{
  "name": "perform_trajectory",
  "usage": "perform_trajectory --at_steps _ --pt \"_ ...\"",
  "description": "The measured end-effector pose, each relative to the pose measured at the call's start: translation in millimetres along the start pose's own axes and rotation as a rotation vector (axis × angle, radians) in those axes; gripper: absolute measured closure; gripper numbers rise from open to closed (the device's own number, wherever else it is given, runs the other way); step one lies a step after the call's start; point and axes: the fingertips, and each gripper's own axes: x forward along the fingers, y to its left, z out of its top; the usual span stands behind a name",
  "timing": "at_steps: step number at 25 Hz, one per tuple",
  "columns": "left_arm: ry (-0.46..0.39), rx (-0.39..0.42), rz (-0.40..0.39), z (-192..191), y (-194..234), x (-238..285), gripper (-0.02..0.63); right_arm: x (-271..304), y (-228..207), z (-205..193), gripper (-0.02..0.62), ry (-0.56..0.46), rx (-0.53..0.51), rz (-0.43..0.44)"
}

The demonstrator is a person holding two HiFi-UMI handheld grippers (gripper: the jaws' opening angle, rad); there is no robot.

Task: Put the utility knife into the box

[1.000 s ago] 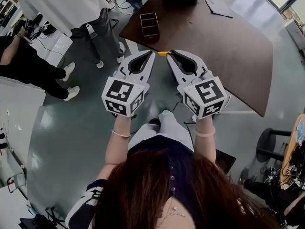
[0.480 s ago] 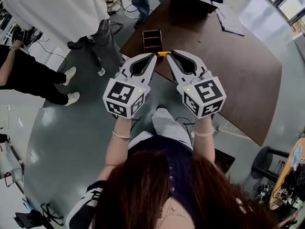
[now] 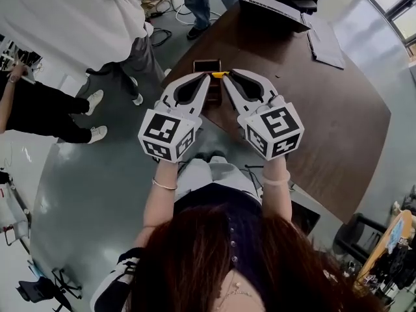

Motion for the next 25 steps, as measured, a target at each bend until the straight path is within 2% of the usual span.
perform_trajectory --at_steps 5,10,25 --pt "0.053 -0.009 -0.014 -16.0 21.9 21.3 0.614 26.4 -17.0 -13.9 0.546 0.051 0.017 0.004" --pt "0.062 -0.045 -0.017 -31.7 42.3 31.3 0.614 44.4 -24.3 -32.8 0.546 0.096 0.071 0.007" --pt "0.147 -0.155 -0.053 -108.7 48.2 39.9 0.614 69.5 -24.3 -153.8 0.546 0.317 0.242 0.027"
